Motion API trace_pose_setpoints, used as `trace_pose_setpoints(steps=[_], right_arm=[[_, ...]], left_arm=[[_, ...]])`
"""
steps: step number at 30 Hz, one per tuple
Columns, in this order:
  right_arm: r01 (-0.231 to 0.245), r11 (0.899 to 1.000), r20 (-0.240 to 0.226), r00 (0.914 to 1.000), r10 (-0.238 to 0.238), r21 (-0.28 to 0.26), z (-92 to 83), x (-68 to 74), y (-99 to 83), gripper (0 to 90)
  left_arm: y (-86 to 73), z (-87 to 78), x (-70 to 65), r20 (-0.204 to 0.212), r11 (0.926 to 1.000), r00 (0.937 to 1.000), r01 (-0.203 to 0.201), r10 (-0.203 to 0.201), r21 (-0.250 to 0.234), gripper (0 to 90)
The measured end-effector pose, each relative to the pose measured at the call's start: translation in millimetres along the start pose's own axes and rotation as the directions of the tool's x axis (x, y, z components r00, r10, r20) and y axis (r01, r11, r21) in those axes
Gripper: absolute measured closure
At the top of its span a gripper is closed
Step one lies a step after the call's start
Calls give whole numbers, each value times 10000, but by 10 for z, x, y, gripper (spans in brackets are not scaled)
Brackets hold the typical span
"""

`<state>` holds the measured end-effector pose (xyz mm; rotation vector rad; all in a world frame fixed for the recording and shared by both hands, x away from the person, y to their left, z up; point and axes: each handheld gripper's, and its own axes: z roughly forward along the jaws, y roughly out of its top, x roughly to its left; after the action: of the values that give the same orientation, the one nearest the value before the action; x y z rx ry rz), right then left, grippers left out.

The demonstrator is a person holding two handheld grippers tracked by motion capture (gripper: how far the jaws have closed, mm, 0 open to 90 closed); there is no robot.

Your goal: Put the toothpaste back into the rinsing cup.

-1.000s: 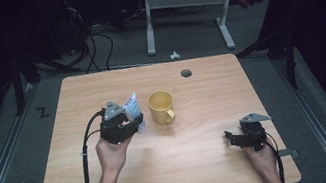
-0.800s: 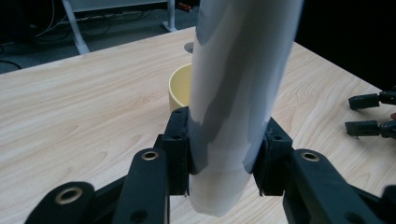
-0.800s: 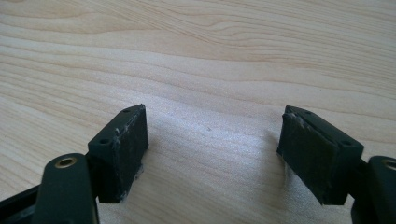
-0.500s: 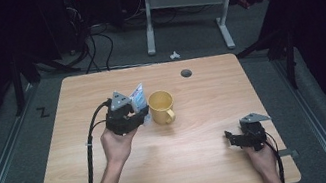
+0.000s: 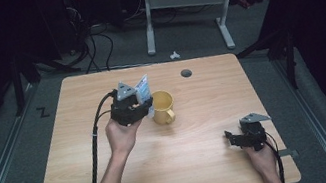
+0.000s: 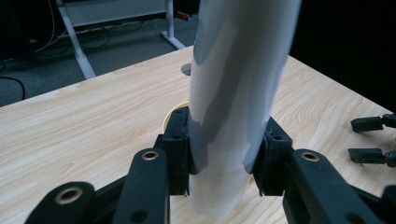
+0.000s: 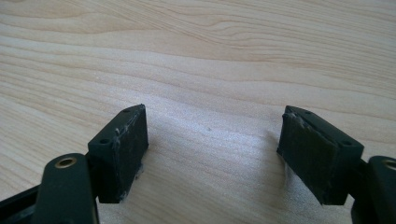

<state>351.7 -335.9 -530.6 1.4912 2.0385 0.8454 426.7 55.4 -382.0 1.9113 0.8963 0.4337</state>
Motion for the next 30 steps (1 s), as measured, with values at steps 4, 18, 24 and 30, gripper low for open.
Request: trace_pose_setpoints(steps=[4,18,24,30], right_arm=[[-13,10000,-1,10000,13,4,0,0,0,239],[1,10000,-2,10000,-1,-1,0,0,0,239],[-12,10000,-1,10000,12,4,0,0,0,239],[4,10000,0,10000,-4,0,0,0,0,239]], left_arm=[[45,56,-21,-51,9998,9998,-174,174,91,634],[222,227,-74,13,9995,9995,-304,304,7,634],[276,303,-84,-13,9995,9995,-328,328,5,634],[311,386,-83,-86,9994,9994,-323,323,86,634]])
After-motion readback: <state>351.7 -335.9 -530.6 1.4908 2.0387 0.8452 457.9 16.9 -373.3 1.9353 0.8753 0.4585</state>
